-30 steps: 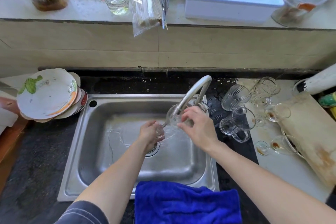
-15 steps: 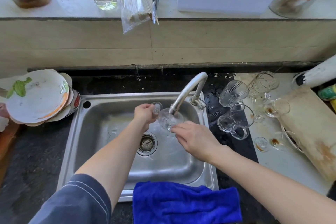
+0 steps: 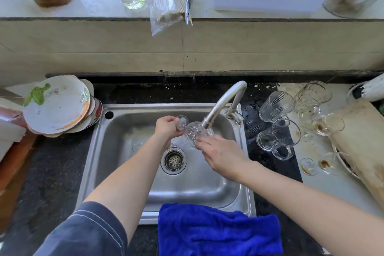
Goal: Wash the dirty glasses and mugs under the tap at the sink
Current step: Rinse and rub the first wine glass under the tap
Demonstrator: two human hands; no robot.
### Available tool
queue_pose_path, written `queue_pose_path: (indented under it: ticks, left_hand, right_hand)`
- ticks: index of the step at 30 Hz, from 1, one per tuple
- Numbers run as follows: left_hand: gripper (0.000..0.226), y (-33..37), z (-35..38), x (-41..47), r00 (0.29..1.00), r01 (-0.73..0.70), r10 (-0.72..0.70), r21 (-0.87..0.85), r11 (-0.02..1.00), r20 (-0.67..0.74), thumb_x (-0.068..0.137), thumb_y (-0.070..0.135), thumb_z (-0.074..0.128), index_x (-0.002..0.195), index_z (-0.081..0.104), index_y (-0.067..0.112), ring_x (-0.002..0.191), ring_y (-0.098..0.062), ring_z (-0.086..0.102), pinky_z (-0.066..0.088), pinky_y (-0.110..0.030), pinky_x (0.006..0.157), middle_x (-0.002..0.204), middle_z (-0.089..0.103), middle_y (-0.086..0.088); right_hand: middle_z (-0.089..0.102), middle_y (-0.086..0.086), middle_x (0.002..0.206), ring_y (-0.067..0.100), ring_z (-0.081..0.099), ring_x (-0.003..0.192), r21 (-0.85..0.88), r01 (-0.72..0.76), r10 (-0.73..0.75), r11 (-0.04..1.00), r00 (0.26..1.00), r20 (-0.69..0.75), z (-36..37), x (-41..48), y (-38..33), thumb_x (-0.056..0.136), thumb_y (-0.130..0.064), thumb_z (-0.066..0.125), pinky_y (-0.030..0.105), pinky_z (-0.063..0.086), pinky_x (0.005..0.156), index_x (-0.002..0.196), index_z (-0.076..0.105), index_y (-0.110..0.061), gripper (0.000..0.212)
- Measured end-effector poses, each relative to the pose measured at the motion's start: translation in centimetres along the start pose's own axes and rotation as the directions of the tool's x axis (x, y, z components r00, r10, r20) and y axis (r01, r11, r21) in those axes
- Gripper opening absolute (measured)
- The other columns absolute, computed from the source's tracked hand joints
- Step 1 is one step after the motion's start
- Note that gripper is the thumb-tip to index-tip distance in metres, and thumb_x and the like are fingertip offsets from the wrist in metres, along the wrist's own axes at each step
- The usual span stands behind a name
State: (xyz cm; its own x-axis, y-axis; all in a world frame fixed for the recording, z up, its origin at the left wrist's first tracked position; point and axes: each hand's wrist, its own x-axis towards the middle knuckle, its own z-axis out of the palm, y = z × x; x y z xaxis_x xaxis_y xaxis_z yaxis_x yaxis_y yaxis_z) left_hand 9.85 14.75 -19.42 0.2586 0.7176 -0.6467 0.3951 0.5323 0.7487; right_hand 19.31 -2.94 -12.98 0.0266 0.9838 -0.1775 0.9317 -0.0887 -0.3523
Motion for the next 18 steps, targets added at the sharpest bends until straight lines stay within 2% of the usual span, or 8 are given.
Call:
queue_pose_path:
  ticks: [2, 4, 6, 8, 12, 14, 16, 18]
  left_hand:
    - [0.009, -0.2, -1.2, 0.5, 1.0, 0.013, -0.013, 0.095, 0.995, -0.004, 0.095, 0.007, 0.055, 0.092, 0.062, 0.003, 0.067, -0.026, 0.062, 0.059, -0.03, 0.055, 0.09, 0.061, -0.017]
    - [0.01, -0.3, -1.3, 0.0, 0.998, 0.016, -0.025, 0.17, 0.985, 0.049, 0.096, 0.008, 0.053, 0.089, 0.06, 0.006, 0.059, -0.022, 0.059, 0.054, -0.025, 0.045, 0.088, 0.06, -0.017]
    - [0.012, -0.4, -0.7, -0.5, 0.994, 0.003, -0.024, 0.198, 0.98, 0.105, 0.097, 0.009, 0.051, 0.088, 0.059, 0.008, 0.053, -0.02, 0.058, 0.047, -0.023, 0.04, 0.083, 0.06, -0.016]
    - [0.013, -0.3, -0.8, -0.9, 0.99, 0.024, -0.05, 0.191, 0.981, 0.133, 0.097, 0.015, 0.052, 0.088, 0.06, 0.009, 0.051, -0.018, 0.059, 0.041, -0.023, 0.044, 0.078, 0.06, -0.013]
    - [0.02, -1.5, -0.5, -1.8, 0.946, 0.214, -0.154, -0.194, 0.957, 0.284, 0.095, 0.024, 0.056, 0.108, 0.06, 0.01, 0.07, -0.022, 0.062, 0.054, -0.031, 0.063, 0.087, 0.062, -0.011]
    - [0.017, -2.2, 0.6, -2.4, 0.952, 0.258, -0.163, -0.389, 0.885, 0.26, 0.095, 0.016, 0.056, 0.11, 0.057, 0.006, 0.064, -0.022, 0.067, 0.055, -0.03, 0.055, 0.086, 0.064, -0.014]
    - [0.017, -2.5, 0.5, -2.1, 0.965, 0.257, -0.201, -0.441, 0.86, 0.171, 0.095, 0.012, 0.057, 0.108, 0.06, 0.001, 0.059, -0.021, 0.067, 0.054, -0.028, 0.047, 0.084, 0.066, -0.015]
    - [0.015, -2.6, -0.5, -1.3, 0.969, 0.243, -0.204, -0.375, 0.895, 0.141, 0.094, 0.013, 0.059, 0.102, 0.063, 0.001, 0.064, -0.022, 0.063, 0.056, -0.03, 0.049, 0.083, 0.065, -0.014]
  right_hand:
    - [0.054, -0.003, 0.139, 0.024, 0.05, 0.121, -0.028, 0.066, -0.065, 0.997, 0.998, 0.019, 0.2, -1.3, 0.9, 0.095, -0.016, 0.046, 0.043, 0.053, 0.079, 0.131, 0.056, -0.015, 0.037]
    - [0.049, -0.004, 0.141, 0.024, 0.048, 0.122, -0.097, 0.047, -0.043, 0.994, 0.998, 0.047, -0.1, -1.1, 1.1, 0.096, -0.016, 0.044, 0.044, 0.053, 0.079, 0.132, 0.054, -0.016, 0.037]
    - [0.045, -0.005, 0.141, 0.026, 0.046, 0.12, -0.1, 0.013, -0.008, 0.995, 0.999, 0.05, -0.3, 0.0, 0.8, 0.098, -0.018, 0.042, 0.043, 0.052, 0.077, 0.13, 0.053, -0.017, 0.033]
    - [0.053, -0.006, 0.132, 0.027, 0.05, 0.114, -0.081, 0.019, -0.018, 0.997, 1.0, 0.006, -0.6, 0.3, 0.9, 0.101, -0.025, 0.042, 0.044, 0.052, 0.075, 0.121, 0.058, -0.018, 0.027]
    - [0.064, -0.007, 0.115, 0.026, 0.059, 0.102, -0.005, -0.039, 0.038, 0.999, 0.996, -0.075, -1.5, 0.5, 0.1, 0.1, -0.035, 0.045, 0.039, 0.051, 0.073, 0.11, 0.064, -0.018, 0.028]
    - [0.066, -0.003, 0.114, 0.027, 0.062, 0.098, 0.071, -0.051, 0.06, 0.996, 0.99, -0.131, -1.7, 1.2, -1.4, 0.099, -0.033, 0.049, 0.038, 0.049, 0.072, 0.108, 0.066, -0.016, 0.025]
    - [0.067, -0.001, 0.111, 0.026, 0.062, 0.096, 0.048, -0.01, 0.015, 0.999, 0.994, -0.11, -1.5, 0.9, -1.8, 0.099, -0.032, 0.049, 0.035, 0.048, 0.069, 0.108, 0.066, -0.016, 0.026]
    - [0.065, -0.003, 0.116, 0.023, 0.059, 0.103, -0.056, 0.05, -0.052, 0.997, 0.998, -0.034, -1.5, -0.2, -1.1, 0.1, -0.031, 0.045, 0.038, 0.051, 0.072, 0.115, 0.064, -0.017, 0.028]
